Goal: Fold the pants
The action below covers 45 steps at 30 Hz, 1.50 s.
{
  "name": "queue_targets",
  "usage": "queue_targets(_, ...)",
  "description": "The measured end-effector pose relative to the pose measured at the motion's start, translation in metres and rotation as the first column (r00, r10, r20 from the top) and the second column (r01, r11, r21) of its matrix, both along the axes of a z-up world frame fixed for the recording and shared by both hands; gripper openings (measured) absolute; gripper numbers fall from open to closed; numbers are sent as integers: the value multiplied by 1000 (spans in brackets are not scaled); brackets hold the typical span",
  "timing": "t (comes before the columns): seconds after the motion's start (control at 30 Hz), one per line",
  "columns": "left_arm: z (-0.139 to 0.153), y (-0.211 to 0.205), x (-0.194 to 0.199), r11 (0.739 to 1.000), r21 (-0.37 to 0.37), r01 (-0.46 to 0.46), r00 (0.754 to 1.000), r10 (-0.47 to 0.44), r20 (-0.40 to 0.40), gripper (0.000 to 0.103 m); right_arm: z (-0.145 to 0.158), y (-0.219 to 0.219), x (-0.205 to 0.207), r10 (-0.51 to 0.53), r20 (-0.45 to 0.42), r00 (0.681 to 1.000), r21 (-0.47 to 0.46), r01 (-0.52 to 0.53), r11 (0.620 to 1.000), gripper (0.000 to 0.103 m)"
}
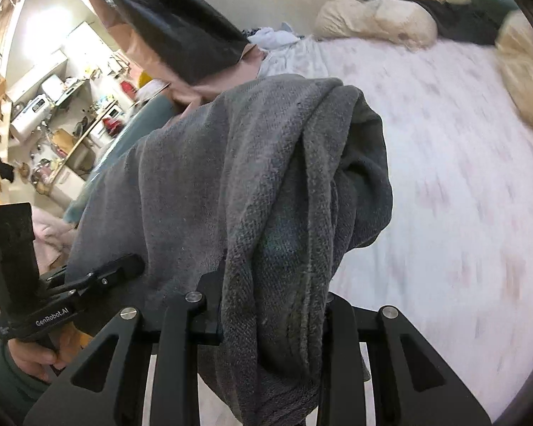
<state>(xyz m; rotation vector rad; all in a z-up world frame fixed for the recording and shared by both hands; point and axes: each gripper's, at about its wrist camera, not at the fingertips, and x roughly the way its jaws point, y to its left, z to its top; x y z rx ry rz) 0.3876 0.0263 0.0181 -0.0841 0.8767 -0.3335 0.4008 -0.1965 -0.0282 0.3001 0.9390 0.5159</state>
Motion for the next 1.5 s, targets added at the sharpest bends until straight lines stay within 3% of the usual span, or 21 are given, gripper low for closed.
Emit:
queue_targets(0.13,-33,-1,92,998,69,11,996,-17,85,23,-18,13,99,-29,27,999,-84,31,996,29)
queue_targets(0.27,-81,7,163,999,31,-45,999,45,11,23,-60,20,175,-62,-7,998,-140,60,988,30)
queue_targets(0.33,-111,8,174,994,88,-64,998,66,-17,27,-87,25,201,-56,-77,995,-146,45,988,31)
queue_targets(0.37,-128,6,176,983,173,-61,997,67,-30,35,-107,29,207,-36,-123,992,-183,13,983,34)
queue_targets(0.4,-141,7,174,971,238,-34,999,38,-16,44,-120,29,210,-27,-151,988,-229,-8,973,51)
queue_targets(0.43,-142,11,169,970,240,-25,999,20,26,48,-129,24,210,-25,-151,988,-252,-14,968,63)
queue_targets(0.47,-139,16,163,969,245,-29,998,16,56,60,-130,11,209,-37,-122,992,-253,5,967,84)
queue_targets(0.5,-134,23,159,963,264,-60,995,38,88,75,-127,-2,207,-62,-92,994,-255,37,966,89)
queue_targets(0.6,-117,47,127,967,238,-86,976,34,216,85,-107,-26,191,-90,44,995,-304,99,948,89)
queue_targets(0.67,-116,62,111,953,264,-147,968,84,235,87,-90,-35,166,-145,175,974,-388,203,899,89)
queue_targets(0.7,-116,65,107,950,266,-165,967,102,234,87,-86,-39,157,-162,194,968,-380,226,897,89)
queue_targets(0.77,-119,61,106,956,249,-155,971,101,215,87,-81,-36,140,-124,191,974,-333,184,925,88)
queue_targets(0.83,-124,43,109,943,299,-143,977,86,195,87,-81,-18,131,-58,194,979,-356,125,926,88)
queue_targets(0.93,-152,25,119,871,461,-169,984,127,121,89,-115,14,133,-35,87,996,-526,75,847,83)
queue_targets(1.0,-155,30,119,880,433,-192,981,169,91,90,-136,9,139,-128,-10,992,-497,106,862,87)
queue_targets(1.1,-145,24,112,845,504,-179,982,188,33,90,-125,18,129,-175,1,985,-555,146,819,88)
queue_targets(1.13,-136,24,102,847,506,-165,985,172,33,90,-112,22,118,-156,32,987,-568,146,810,87)
queue_targets(1.23,-109,37,56,889,420,-184,983,168,75,90,-77,14,84,-145,67,987,-486,159,859,82)
queue_targets(1.3,-93,51,5,905,324,-277,961,256,107,90,-55,3,53,-165,73,984,-402,180,898,82)
queue_targets(1.4,-73,59,-54,906,215,-365,931,350,108,90,-28,-5,-1,-176,103,979,-322,200,925,84)
queue_targets(1.5,-52,45,-109,933,151,-325,941,305,144,93,-3,-6,-54,-190,128,973,-274,219,937,87)
